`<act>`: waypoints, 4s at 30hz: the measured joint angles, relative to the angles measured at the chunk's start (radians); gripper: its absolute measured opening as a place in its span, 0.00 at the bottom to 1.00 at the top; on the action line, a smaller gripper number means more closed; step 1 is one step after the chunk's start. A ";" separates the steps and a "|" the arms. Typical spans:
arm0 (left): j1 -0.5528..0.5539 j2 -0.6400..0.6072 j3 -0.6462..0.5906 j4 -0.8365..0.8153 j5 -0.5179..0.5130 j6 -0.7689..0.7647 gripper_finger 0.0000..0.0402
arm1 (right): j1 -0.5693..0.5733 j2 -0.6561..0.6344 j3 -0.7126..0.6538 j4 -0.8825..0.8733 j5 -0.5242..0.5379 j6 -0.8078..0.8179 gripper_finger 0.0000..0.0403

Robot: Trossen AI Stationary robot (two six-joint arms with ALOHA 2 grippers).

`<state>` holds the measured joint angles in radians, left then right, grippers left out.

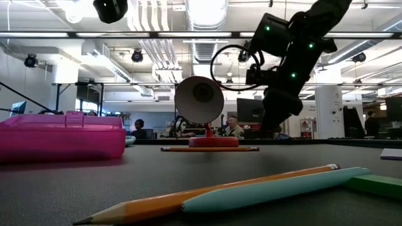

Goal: Pack school essentials
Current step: Put the orange pencil into the red supply box

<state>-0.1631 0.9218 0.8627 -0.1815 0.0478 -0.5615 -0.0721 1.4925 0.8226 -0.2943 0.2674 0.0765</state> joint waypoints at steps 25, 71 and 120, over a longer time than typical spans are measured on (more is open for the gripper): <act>0.053 -0.074 0.001 0.001 -0.029 0.020 0.27 | -0.035 0.192 0.081 0.048 -0.026 -0.210 0.27; 0.057 -0.085 -0.002 -0.001 0.010 0.016 0.27 | 0.098 0.037 0.097 -0.305 -0.259 0.285 0.06; 0.056 -0.030 -0.002 0.015 0.039 0.028 0.27 | 0.059 0.230 0.205 -0.249 -0.103 0.482 0.31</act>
<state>-0.1066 0.8921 0.8608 -0.1665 0.0864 -0.5339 -0.0135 1.7229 1.0275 -0.5438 0.1642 0.5587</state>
